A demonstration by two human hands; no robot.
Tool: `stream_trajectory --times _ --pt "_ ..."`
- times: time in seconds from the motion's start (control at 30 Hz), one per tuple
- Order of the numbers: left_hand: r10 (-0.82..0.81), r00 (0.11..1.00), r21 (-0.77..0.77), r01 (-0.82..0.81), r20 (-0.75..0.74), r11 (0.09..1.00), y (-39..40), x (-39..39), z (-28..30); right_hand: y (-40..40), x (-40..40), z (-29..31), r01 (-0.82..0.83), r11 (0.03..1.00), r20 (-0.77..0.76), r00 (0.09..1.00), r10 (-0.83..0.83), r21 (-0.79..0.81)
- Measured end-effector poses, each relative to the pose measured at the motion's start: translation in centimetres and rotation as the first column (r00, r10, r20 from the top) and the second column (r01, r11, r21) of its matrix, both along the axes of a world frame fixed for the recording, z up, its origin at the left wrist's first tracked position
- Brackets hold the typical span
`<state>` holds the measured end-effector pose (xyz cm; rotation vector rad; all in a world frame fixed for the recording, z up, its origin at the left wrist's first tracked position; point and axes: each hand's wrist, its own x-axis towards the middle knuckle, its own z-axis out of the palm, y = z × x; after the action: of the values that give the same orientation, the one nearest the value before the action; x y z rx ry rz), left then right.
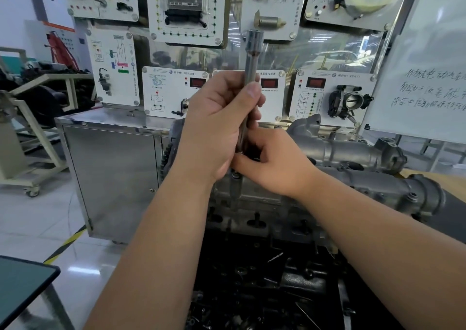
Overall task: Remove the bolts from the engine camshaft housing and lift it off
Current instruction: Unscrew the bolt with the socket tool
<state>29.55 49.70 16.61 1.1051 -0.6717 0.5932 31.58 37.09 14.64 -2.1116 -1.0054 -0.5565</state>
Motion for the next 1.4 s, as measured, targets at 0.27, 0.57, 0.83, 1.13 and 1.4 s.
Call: stream_trajectory --times 0.27,0.57,0.83,1.13,1.4 --pt "0.044 0.995 0.002 -0.045 -0.085 0.999 0.5 0.2 -0.1 0.0 0.1 0.2 0.012 1.0 0.004 1.0 -0.012 -0.009" --pt "0.049 0.997 0.052 -0.046 -0.058 0.998 -0.1 0.3 -0.6 0.0 0.2 0.3 0.021 0.998 0.01 1.0 -0.02 -0.055" --pt "0.065 0.996 0.013 -0.064 -0.064 0.998 0.4 0.8 -0.7 0.0 0.5 0.2 0.01 0.999 0.001 1.0 -0.01 -0.051" --pt "0.015 1.0 0.045 -0.014 -0.021 0.999 0.3 0.7 -1.0 0.0 0.5 0.2 0.037 0.995 0.051 0.998 -0.032 -0.092" --pt "-0.035 0.997 0.082 0.04 -0.068 0.996 0.4 0.9 -1.3 0.4 0.7 0.1 0.028 0.988 0.083 0.996 -0.015 -0.153"
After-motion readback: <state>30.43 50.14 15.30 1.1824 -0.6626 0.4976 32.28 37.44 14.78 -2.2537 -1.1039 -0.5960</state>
